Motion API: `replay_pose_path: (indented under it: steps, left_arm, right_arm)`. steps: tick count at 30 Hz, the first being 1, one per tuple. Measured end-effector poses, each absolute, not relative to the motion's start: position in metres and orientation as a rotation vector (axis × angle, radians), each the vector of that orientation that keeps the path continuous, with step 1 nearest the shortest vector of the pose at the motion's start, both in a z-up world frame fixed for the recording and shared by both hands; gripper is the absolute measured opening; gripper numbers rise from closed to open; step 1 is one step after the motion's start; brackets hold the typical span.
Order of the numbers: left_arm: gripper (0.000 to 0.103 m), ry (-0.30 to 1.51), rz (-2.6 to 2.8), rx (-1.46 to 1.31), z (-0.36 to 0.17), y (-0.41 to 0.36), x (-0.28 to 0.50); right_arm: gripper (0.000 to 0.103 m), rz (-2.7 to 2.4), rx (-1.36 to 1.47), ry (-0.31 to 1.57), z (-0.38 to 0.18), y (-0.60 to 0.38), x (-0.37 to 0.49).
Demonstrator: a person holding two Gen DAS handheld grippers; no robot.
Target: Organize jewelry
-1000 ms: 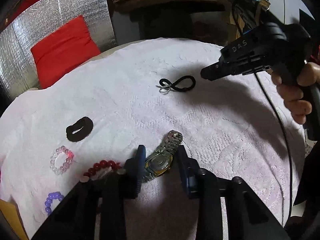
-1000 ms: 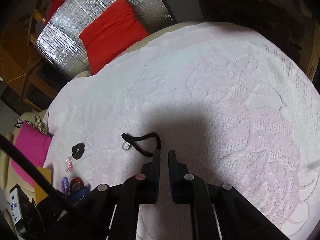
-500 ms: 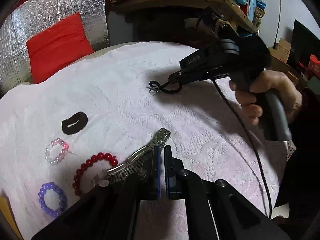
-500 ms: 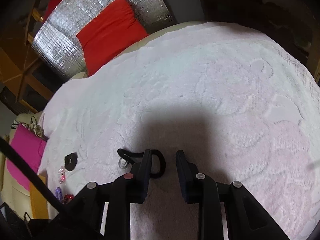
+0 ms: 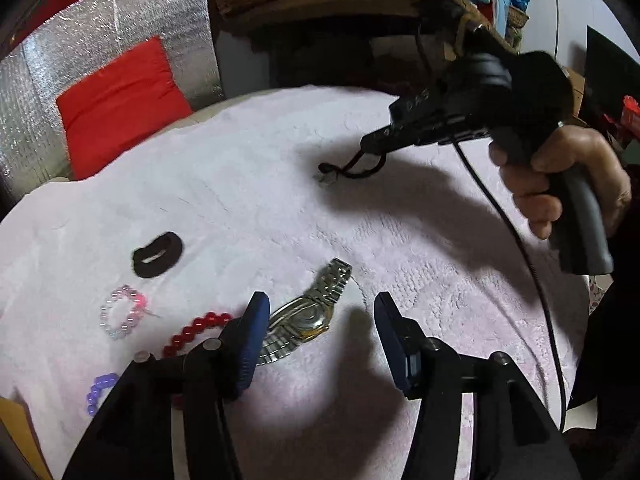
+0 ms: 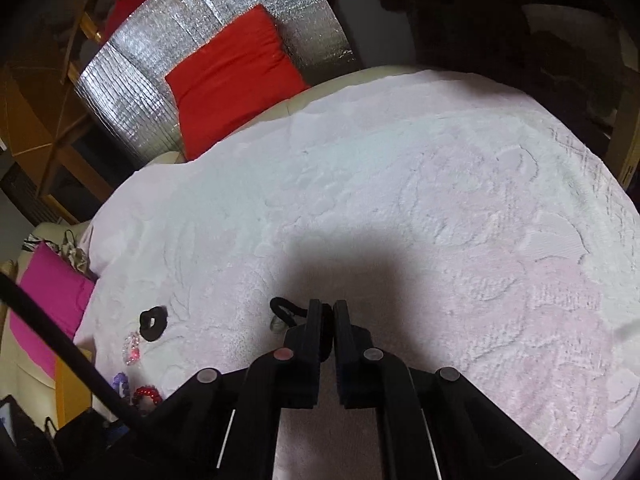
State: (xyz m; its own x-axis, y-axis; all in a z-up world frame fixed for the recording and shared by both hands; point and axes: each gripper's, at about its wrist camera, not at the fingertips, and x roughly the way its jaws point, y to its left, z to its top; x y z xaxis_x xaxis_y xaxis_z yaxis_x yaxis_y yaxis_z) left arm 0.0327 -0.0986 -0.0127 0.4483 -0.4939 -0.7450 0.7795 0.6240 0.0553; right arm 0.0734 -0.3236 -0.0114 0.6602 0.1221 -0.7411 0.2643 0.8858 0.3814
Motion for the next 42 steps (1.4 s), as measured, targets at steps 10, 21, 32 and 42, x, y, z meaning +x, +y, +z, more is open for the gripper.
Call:
replay_pose_path:
  steps: [10, 21, 32, 42]
  left_arm:
    - [0.031, 0.837, -0.818, 0.349, -0.019, -0.108, 0.049]
    - [0.025, 0.836, -0.844, 0.351, -0.018, -0.133, 0.039]
    - [0.023, 0.840, -0.813, 0.332, -0.020, -0.136, 0.045]
    - [0.021, 0.774, -0.787, 0.214, 0.011, -0.107, 0.042]
  right_arm:
    - [0.006, -0.091, 0.500, 0.857, -0.011, -0.335, 0.065]
    - [0.006, -0.084, 0.492, 0.813, 0.000, -0.336, 0.057]
    - [0.006, -0.098, 0.481, 0.806, 0.001, -0.340, 0.055]
    - [0.006, -0.089, 0.468, 0.752, 0.016, -0.337, 0.049]
